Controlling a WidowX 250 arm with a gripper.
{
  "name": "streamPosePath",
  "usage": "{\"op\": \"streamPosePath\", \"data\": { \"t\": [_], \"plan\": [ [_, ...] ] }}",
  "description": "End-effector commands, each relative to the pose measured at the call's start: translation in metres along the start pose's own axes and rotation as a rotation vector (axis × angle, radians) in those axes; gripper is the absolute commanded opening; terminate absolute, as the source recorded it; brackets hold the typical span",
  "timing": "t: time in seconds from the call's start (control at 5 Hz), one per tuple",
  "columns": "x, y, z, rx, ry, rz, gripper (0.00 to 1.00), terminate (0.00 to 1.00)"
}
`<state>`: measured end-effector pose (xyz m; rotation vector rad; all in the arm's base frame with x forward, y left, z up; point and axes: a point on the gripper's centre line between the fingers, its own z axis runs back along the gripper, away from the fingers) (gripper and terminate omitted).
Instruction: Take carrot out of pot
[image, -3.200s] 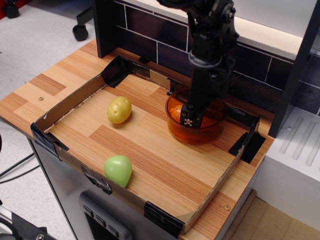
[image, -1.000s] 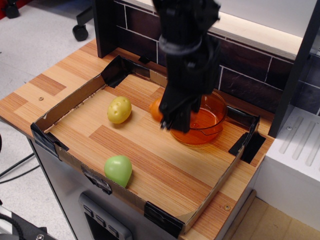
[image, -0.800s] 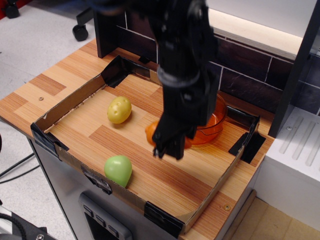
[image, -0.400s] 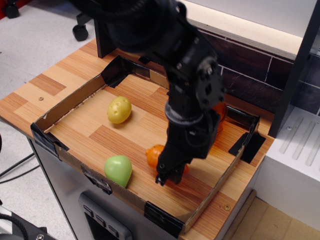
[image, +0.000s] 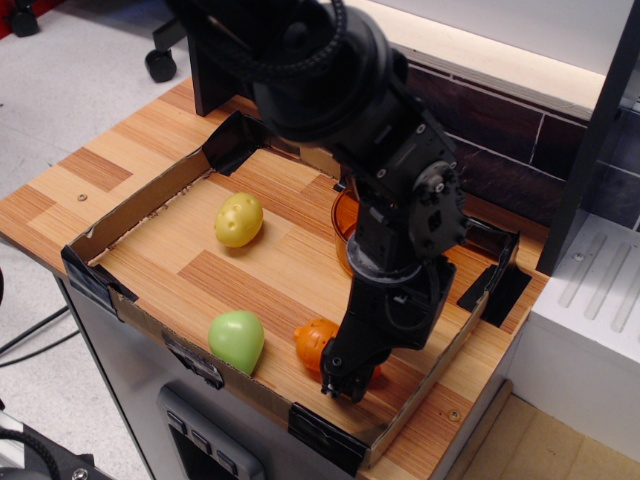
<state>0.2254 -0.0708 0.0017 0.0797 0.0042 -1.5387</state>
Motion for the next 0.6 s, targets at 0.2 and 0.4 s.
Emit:
{"op": "streamPosePath", "data": {
  "t": [0.2,0.4],
  "plan": [
    [-0.020,0.003,0.072,0.060,-0.065,0.098,1.00,0.00],
    [-0.024,0.008,0.096,0.084,-0.090,0.130,1.00,1.00]
  ]
}}
